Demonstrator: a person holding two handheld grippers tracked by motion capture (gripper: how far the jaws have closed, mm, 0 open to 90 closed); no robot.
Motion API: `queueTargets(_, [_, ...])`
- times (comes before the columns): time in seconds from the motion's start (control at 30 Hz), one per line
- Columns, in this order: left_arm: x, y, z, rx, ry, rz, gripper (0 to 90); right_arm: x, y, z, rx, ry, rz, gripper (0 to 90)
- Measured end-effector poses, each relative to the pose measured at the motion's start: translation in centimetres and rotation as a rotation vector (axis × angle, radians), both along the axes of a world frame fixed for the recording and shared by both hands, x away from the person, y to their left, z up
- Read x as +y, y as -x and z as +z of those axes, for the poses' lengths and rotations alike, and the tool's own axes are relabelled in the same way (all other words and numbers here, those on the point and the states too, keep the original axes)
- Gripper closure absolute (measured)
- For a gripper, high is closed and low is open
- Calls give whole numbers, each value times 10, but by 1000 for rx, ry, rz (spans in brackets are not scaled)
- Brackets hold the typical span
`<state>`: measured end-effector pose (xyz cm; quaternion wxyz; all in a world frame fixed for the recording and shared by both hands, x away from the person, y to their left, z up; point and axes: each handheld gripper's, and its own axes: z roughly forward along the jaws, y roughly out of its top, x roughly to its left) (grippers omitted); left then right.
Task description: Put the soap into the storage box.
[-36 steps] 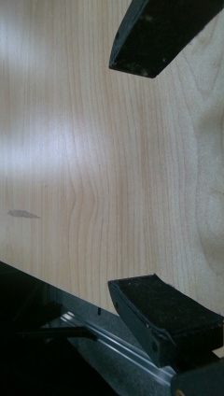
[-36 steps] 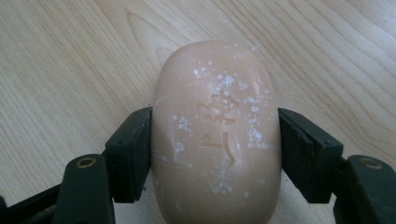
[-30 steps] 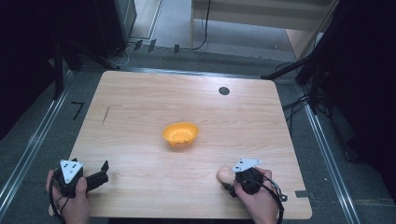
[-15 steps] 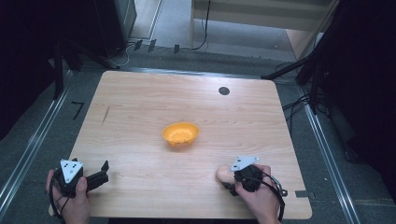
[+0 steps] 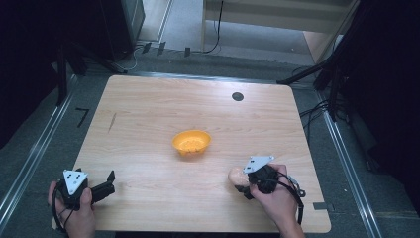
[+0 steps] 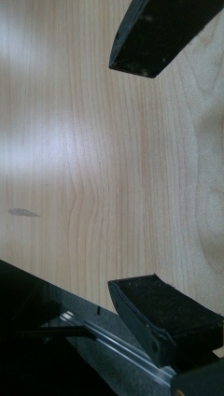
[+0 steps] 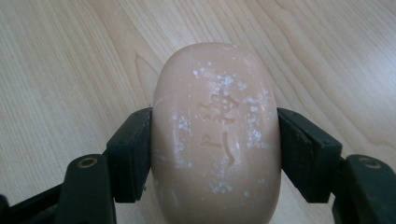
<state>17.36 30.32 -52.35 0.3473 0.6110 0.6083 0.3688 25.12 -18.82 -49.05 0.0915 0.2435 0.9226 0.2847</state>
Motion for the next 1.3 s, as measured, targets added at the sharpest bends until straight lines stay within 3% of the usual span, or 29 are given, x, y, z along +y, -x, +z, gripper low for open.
queueTargets(0.23, [0,0,0,1,-1,0,0,6,-13,9,-3,17,53,334])
queueTargets(0.47, [0,0,0,3,-5,-4,0,7,-24,17,-1,-16,54,334])
queueTargets(0.87, [-1,0,0,5,-8,-7,0,12,-37,26,-18,9,97,333])
queueTargets(1.3, [-1,0,0,7,-7,-9,0,19,-52,36,-33,-9,131,334])
